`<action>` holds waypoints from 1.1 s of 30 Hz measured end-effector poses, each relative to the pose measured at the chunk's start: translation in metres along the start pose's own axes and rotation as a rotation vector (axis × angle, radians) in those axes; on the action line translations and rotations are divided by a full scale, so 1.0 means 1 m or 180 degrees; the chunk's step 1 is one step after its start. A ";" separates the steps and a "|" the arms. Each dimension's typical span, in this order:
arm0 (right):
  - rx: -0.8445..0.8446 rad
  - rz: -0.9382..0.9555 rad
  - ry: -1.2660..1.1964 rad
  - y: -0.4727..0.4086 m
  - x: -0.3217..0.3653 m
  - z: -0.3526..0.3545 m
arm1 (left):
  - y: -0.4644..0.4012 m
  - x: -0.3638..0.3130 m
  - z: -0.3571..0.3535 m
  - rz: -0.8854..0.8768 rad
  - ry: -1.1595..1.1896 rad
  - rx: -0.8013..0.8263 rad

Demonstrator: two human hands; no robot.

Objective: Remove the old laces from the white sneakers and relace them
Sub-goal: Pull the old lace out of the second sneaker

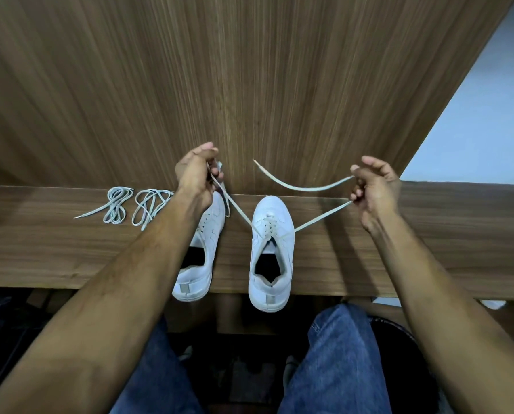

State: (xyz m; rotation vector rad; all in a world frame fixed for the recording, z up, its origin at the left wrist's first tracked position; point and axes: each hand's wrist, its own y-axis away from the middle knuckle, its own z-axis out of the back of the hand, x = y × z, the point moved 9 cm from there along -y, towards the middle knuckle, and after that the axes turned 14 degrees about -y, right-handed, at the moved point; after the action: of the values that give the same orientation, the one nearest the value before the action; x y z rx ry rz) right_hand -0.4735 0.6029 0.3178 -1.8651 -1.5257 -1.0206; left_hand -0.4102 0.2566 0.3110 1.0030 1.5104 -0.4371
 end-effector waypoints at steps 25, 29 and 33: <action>0.1477 0.0233 0.4310 0.079 -0.131 -0.009 | 0.027 0.006 -0.048 -0.1364 -0.2676 0.0376; 0.1152 0.0131 0.3753 0.083 -0.124 0.005 | 0.025 0.057 0.000 -0.0871 -0.3802 -0.0027; 0.1108 0.0101 0.3689 0.084 -0.126 0.006 | 0.048 0.092 -0.024 -0.1356 -0.4147 0.0823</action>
State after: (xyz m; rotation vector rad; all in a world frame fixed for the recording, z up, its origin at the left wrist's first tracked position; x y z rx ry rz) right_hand -0.4012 0.5154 0.2180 -0.7461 -0.8517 -1.3439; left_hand -0.3794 0.3319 0.2430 0.3519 0.4432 -1.3020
